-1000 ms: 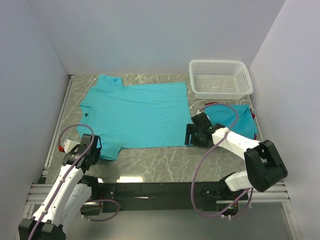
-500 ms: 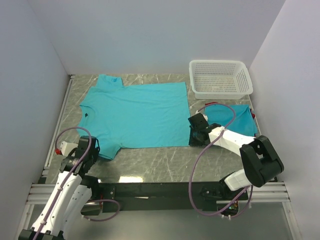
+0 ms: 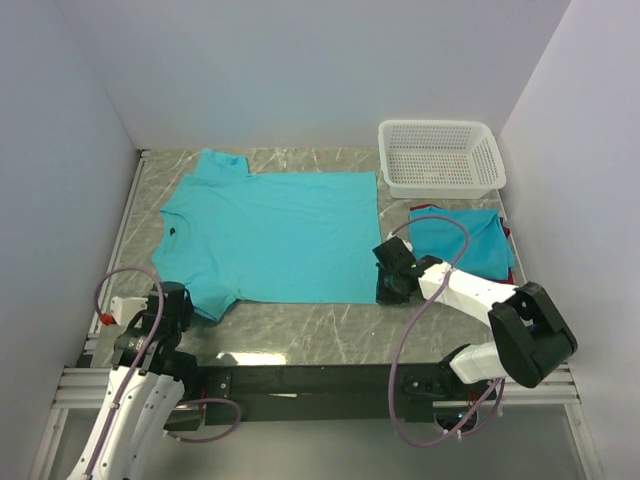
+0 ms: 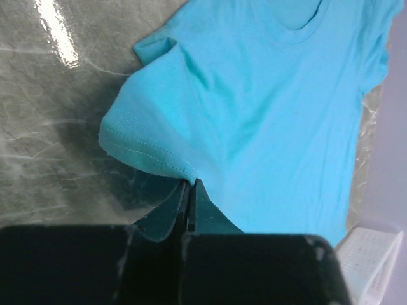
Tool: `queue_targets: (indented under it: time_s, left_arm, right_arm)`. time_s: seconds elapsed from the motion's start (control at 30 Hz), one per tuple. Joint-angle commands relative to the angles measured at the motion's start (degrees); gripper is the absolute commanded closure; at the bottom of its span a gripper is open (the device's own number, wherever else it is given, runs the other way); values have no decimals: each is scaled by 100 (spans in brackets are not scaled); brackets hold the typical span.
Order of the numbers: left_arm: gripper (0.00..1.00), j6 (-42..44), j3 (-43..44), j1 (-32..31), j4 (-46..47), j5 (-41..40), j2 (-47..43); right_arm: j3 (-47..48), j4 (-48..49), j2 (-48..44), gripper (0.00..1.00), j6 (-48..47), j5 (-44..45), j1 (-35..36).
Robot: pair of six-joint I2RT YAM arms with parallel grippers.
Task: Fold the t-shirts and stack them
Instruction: Fold the tshirt
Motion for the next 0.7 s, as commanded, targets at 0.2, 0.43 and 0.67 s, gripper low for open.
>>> queue_targets:
  time_s: [0.2, 0.43, 0.67]
  left_arm:
    - [99, 186, 165, -7, 94, -200, 301]
    - [99, 687, 306, -7, 1128, -191, 933]
    - [100, 1021, 824, -7, 1972, -429, 1892]
  right_arm:
    - [264, -458, -298, 100, 53, 87, 108]
    - [1055, -634, -105, 100, -123, 281, 29]
    - [1750, -757, 299, 100, -361, 201, -287]
